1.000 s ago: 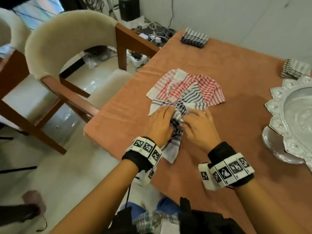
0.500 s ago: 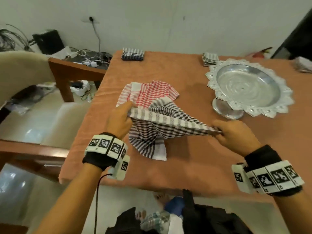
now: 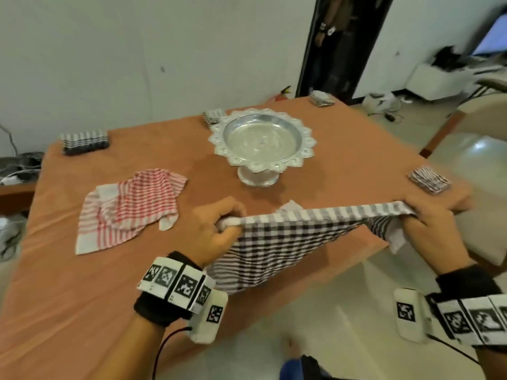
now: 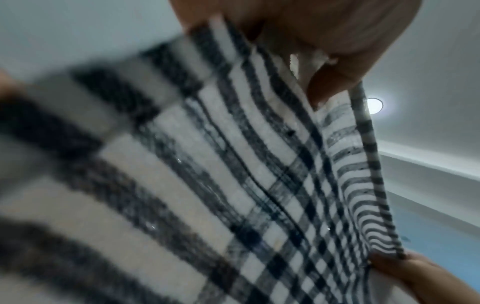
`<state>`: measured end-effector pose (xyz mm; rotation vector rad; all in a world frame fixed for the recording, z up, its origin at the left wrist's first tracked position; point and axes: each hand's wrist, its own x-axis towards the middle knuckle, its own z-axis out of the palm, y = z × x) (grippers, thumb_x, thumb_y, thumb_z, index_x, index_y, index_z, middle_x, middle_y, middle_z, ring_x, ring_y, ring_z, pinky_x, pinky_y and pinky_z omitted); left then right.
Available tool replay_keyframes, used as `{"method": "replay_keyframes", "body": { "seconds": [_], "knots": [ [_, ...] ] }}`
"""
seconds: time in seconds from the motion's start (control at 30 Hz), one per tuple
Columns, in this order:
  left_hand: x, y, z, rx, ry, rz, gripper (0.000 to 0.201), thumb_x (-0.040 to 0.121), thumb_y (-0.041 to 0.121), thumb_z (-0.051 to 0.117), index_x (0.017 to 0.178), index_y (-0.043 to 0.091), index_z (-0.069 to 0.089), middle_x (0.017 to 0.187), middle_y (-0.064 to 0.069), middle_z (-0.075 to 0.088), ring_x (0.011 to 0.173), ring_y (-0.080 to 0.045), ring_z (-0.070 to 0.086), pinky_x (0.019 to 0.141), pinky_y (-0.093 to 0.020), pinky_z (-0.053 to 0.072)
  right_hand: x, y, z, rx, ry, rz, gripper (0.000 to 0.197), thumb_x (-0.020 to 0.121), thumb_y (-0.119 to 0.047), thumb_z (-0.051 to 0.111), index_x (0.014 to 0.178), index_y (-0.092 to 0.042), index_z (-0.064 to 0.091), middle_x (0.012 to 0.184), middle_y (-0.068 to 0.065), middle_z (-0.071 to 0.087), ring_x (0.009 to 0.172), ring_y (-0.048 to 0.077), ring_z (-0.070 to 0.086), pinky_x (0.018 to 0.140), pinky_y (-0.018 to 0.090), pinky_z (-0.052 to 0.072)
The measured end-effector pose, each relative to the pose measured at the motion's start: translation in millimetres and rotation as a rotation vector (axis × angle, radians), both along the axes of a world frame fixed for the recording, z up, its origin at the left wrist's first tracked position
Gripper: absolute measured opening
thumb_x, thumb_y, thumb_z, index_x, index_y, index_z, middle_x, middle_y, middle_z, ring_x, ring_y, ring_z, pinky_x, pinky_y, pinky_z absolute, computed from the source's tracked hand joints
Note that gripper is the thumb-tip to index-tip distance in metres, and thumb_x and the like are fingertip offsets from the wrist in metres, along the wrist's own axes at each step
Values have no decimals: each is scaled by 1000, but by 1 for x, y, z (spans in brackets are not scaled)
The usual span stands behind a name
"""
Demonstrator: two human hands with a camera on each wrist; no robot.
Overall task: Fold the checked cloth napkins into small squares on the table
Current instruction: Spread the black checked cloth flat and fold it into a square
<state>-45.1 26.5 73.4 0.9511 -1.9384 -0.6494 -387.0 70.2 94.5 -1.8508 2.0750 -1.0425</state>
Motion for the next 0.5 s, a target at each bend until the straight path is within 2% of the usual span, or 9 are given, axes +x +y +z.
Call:
{"method": "replay_keyframes", "body": {
  "seconds": [0.1, 0.17, 0.23, 0.27, 0.3, 0.33, 0.4, 0.43, 0.5],
  "knots": [
    [-54, -15, 7, 86, 69, -69, 15, 72, 28, 44, 62, 32, 55, 61, 20, 57, 55, 2, 48, 52, -8, 35, -47, -1, -4, -23, -53, -79, 27, 69, -11, 36, 79, 0, 59, 75, 19, 59, 70, 30, 50, 61, 8, 36],
    [-97, -32, 10, 123, 46, -72, 17, 75, 33, 42, 63, 33, 55, 57, 21, 56, 55, 5, 48, 54, -5, 34, -89, -12, -7, -26, -90, -100, 29, 73, -13, 36, 82, 1, 61, 79, 16, 60, 74, 29, 53, 63, 9, 37],
    [-144, -60, 13, 140, -60, -41, 29, 79, 40, 40, 67, 20, 60, 60, 17, 53, 59, 4, 47, 58, -8, 36, -135, -31, -5, -22, -138, -119, 23, 81, -8, 39, 85, -6, 62, 82, 13, 61, 78, 31, 55, 67, 19, 41],
    [-164, -77, 15, 147, -157, -16, 33, 83, 39, 41, 73, 15, 61, 66, 18, 51, 62, 5, 45, 60, -11, 36, -155, -41, -2, -15, -155, -118, 22, 86, -2, 42, 84, -9, 62, 82, 9, 61, 78, 28, 55, 67, 20, 41],
    [-186, -97, 18, 149, -263, 14, 32, 89, 35, 43, 76, 11, 60, 70, 15, 49, 64, 5, 43, 61, -13, 33, -173, -52, 4, -7, -158, -121, 23, 88, 2, 43, 83, -11, 61, 81, 9, 61, 76, 27, 54, 66, 22, 40],
    [-211, -121, 22, 166, -350, 49, 32, 94, 30, 44, 77, 7, 60, 71, 10, 49, 65, 0, 43, 62, -15, 34, -196, -66, 11, 6, -140, -118, 20, 88, 4, 44, 82, -6, 61, 80, 13, 61, 75, 31, 53, 65, 27, 40],
    [-250, -166, 34, 184, -470, 152, 39, 96, 27, 45, 69, 2, 56, 65, -3, 50, 59, -14, 44, 59, -26, 39, -233, -93, 20, 49, -121, -104, 17, 89, 3, 42, 87, 11, 57, 84, 29, 58, 79, 42, 52, 64, 37, 39],
    [-265, -188, 41, 193, -515, 209, 43, 95, 29, 47, 61, 4, 50, 58, -5, 46, 55, -17, 42, 54, -29, 36, -247, -109, 24, 80, -122, -94, 18, 90, 2, 42, 89, 14, 55, 86, 32, 57, 80, 45, 52, 65, 41, 41],
    [-294, -227, 56, 228, -571, 298, 47, 93, 32, 52, 53, 9, 41, 51, -4, 36, 49, -17, 34, 47, -28, 24, -277, -144, 32, 157, -132, -79, 19, 91, -2, 43, 87, 11, 57, 83, 31, 58, 80, 45, 55, 69, 50, 48]
  ]
}}
